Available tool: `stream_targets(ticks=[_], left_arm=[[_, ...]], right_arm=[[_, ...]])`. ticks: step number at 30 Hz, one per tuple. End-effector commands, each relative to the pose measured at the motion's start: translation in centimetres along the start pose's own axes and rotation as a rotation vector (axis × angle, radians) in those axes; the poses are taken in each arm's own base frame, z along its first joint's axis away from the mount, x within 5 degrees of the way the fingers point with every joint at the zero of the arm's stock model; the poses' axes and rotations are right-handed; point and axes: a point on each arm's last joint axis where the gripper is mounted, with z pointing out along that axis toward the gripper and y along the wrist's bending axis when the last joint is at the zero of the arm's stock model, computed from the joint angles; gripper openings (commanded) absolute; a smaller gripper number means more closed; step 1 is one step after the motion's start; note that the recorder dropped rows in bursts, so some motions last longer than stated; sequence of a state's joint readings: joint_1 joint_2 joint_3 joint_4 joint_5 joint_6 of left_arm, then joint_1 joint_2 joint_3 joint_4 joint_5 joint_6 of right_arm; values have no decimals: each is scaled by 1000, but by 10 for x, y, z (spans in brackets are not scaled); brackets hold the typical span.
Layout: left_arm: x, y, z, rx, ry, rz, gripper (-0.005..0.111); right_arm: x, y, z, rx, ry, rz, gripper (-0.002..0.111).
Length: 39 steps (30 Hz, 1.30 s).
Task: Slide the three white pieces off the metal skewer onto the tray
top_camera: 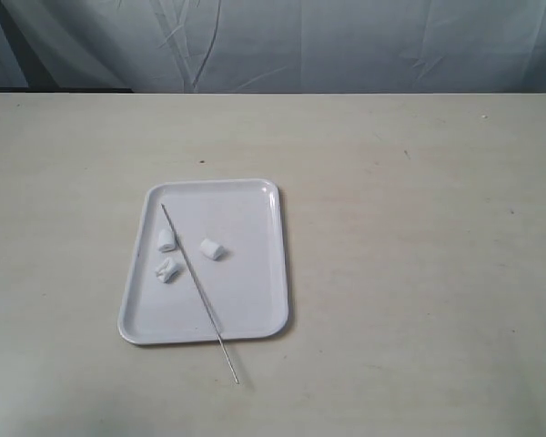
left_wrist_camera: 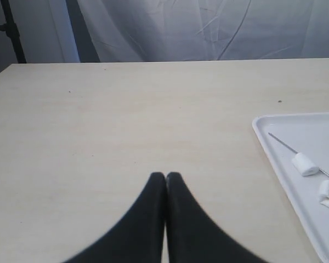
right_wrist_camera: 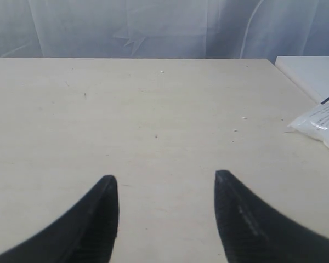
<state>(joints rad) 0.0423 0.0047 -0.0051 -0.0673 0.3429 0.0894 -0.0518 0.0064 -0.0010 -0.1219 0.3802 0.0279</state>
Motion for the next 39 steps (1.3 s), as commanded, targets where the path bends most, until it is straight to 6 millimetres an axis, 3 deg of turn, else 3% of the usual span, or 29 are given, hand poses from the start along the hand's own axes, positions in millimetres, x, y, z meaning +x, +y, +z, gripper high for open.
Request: stream_targets(ticks=[1, 39], left_arm=[[1, 0, 0, 4, -6, 3, 0], [1, 0, 0, -2, -7, 22, 0]], right_arm=[[-1, 0, 0, 7, -13, -21, 51], [-1, 0, 0, 1, -16, -7, 51]])
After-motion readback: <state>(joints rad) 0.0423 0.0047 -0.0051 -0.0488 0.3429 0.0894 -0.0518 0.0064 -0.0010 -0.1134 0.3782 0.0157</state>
